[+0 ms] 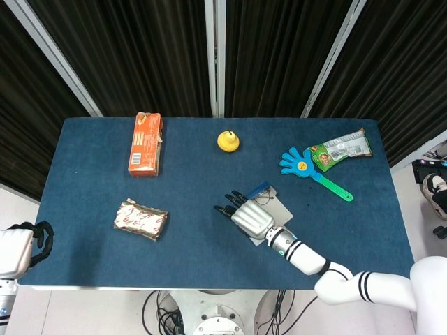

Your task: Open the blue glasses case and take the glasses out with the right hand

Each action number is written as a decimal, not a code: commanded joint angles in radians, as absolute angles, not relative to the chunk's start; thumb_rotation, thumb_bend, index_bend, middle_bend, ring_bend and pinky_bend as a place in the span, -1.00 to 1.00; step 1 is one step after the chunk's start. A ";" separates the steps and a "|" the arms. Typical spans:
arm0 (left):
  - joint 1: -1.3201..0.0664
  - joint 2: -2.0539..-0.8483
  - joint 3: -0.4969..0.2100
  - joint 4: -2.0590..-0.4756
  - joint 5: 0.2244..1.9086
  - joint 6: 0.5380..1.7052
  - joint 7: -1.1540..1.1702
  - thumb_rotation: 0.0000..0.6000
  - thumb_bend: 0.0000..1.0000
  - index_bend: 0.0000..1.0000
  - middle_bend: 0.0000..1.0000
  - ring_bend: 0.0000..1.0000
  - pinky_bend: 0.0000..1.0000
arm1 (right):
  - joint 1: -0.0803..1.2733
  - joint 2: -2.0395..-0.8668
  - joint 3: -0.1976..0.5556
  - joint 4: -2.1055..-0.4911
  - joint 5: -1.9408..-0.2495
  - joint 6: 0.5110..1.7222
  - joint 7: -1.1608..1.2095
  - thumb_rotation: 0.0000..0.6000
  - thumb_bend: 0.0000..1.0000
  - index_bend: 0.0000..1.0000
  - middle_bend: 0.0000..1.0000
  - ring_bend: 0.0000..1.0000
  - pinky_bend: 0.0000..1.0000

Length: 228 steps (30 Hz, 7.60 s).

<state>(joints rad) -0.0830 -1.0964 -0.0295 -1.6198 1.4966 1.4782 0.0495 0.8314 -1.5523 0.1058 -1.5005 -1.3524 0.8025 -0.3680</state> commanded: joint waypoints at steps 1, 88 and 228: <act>-0.083 -1.096 -0.030 -1.620 1.497 1.478 0.050 1.00 -0.28 0.40 0.42 0.11 0.15 | 0.821 -1.523 0.129 -1.516 -1.374 0.849 -0.311 1.00 -0.06 -0.89 -0.52 -1.00 -1.00; -0.084 -1.096 -0.031 -1.621 1.494 1.476 0.046 1.00 -0.28 0.39 0.42 0.11 0.15 | 0.884 -1.710 0.148 -1.226 -1.134 0.960 -0.429 1.00 0.00 0.26 -0.43 -0.99 -1.00; -0.085 -1.094 -0.029 -1.622 1.495 1.474 0.051 1.00 -0.28 0.37 0.42 0.11 0.12 | 0.557 -1.351 -0.005 -1.649 -1.516 1.249 -0.431 1.00 -0.31 -0.88 -0.74 -1.00 -1.00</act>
<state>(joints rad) -0.0853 -1.0944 -0.0288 -1.6223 1.4951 1.4738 0.0507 0.6341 -1.4264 0.0190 -1.5956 -1.5094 1.1587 -0.4313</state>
